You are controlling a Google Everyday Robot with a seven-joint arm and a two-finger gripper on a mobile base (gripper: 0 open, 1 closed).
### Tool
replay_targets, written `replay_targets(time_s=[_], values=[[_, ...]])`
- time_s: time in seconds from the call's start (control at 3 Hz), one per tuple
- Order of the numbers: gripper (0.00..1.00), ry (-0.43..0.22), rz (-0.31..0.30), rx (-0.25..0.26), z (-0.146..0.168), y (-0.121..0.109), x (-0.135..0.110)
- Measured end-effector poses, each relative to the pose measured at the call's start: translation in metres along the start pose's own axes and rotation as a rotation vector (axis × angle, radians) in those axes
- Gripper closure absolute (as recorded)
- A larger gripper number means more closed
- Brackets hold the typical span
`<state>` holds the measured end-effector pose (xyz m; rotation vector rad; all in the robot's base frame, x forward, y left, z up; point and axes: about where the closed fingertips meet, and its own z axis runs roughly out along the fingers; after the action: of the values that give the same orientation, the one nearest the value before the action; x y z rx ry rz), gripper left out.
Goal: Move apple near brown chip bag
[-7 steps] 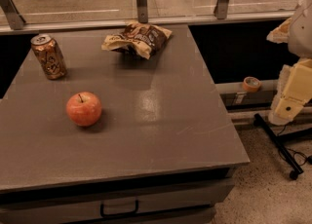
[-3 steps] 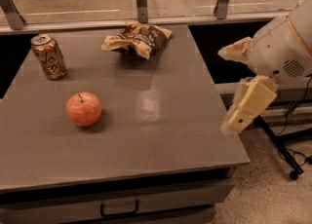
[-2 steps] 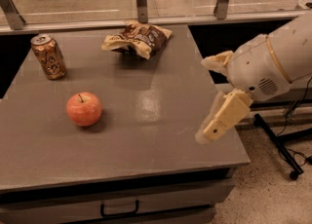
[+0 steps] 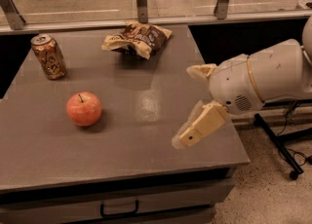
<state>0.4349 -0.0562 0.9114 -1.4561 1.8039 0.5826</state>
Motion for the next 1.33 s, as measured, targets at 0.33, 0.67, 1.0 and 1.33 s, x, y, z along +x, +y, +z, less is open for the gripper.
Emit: replay_targets(time_s=[0.33,0.67,1.0,1.33], values=[[0.0,-0.024,0.032,0.021,0.008,0.001,0.001],[0.0,-0.075,0.024,0.007,0.041,0.002,-0.014],[0.0,-0.092,0.005,-0.002,0.075,0.002,-0.03],[0.0,-0.096,0.001,-0.028,0.106,0.01,-0.043]])
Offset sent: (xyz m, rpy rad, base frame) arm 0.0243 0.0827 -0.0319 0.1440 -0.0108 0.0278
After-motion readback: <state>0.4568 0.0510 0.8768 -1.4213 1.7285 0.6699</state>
